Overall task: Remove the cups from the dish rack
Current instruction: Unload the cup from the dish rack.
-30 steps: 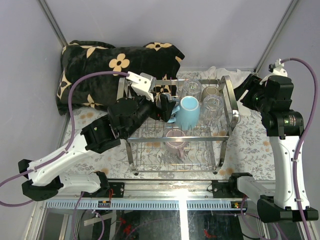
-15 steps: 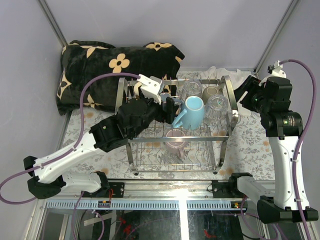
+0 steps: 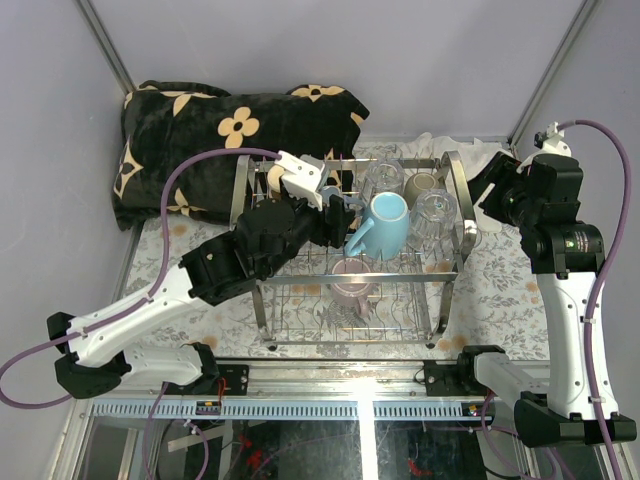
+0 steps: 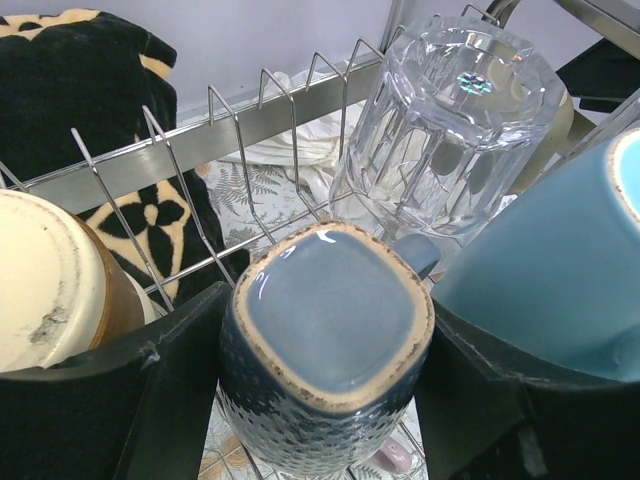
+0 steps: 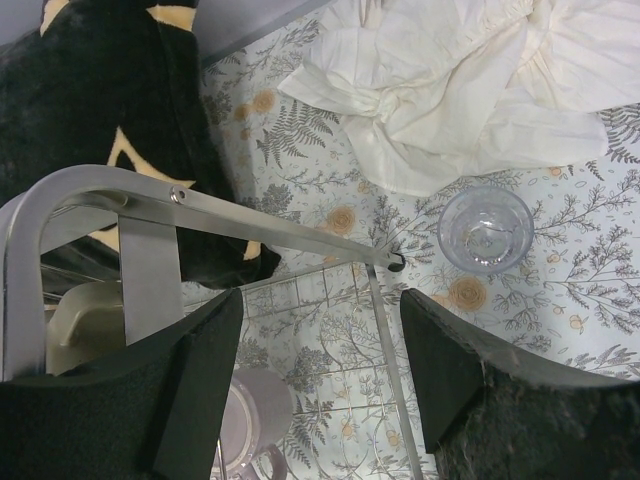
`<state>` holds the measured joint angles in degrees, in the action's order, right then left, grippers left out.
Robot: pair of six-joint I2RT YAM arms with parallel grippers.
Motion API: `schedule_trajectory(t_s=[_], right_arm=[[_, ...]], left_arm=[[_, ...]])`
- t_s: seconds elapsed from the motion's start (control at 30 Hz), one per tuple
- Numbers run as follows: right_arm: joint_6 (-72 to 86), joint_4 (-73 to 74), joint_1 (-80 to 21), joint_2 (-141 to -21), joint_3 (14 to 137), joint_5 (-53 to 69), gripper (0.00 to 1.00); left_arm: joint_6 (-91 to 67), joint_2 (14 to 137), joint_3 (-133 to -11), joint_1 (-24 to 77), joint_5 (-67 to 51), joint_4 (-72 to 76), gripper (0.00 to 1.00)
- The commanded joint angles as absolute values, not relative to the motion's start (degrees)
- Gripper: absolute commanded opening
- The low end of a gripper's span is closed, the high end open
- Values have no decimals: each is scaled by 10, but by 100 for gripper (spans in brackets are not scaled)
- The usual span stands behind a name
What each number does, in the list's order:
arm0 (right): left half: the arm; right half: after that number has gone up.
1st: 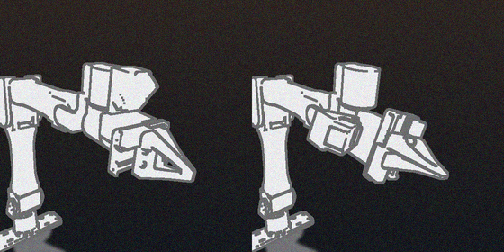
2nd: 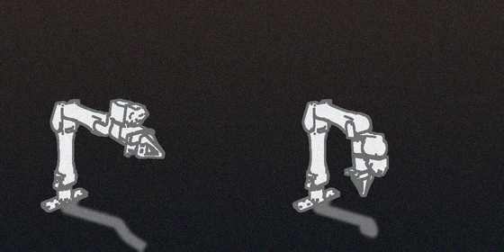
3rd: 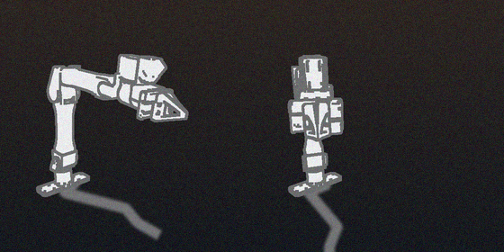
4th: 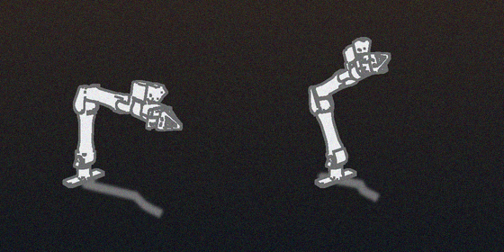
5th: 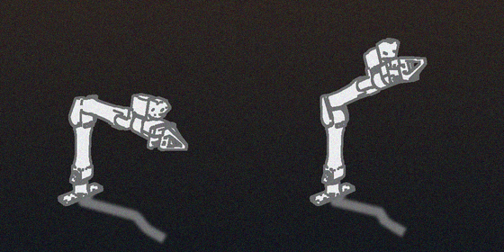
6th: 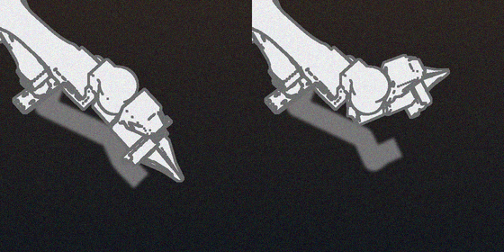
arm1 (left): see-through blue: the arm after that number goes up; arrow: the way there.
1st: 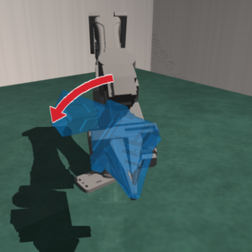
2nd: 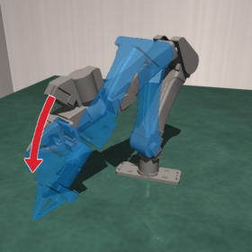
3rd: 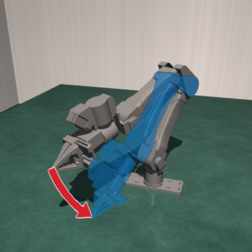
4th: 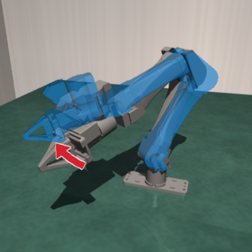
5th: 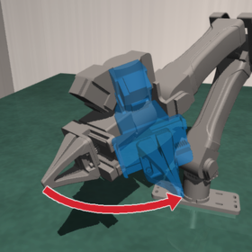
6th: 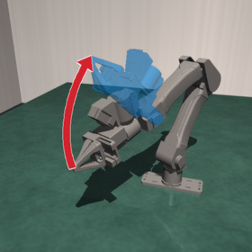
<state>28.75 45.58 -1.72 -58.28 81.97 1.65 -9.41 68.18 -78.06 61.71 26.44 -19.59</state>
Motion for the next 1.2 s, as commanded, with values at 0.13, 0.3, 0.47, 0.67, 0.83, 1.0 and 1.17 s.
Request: schedule_trajectory(t_s=[0.13, 0.3, 0.47, 0.67, 0.83, 1.0, 1.17], right_arm=[[292, 435, -17, -574, 822, 34, 71], [293, 434, -18, -576, 824, 41, 71], [295, 431, -18, -576, 827, 41, 71], [297, 425, -17, -574, 827, 40, 71], [297, 413, -17, -570, 829, 47, 71], [292, 379, -18, -555, 832, 70, 71], [301, 345, -18, -543, 846, 89, 71]], left_arm=[[-86, 669, -773, 617, 292, -164, 0], [-95, 657, -779, 617, 295, -167, 0], [-104, 643, -792, 618, 301, -169, 0], [-117, 626, -806, 618, 298, -170, 0], [-135, 618, -823, 617, 282, -170, 0], [-155, 610, -836, 617, 266, -166, 0], [-171, 605, -849, 617, 247, -151, 0]])
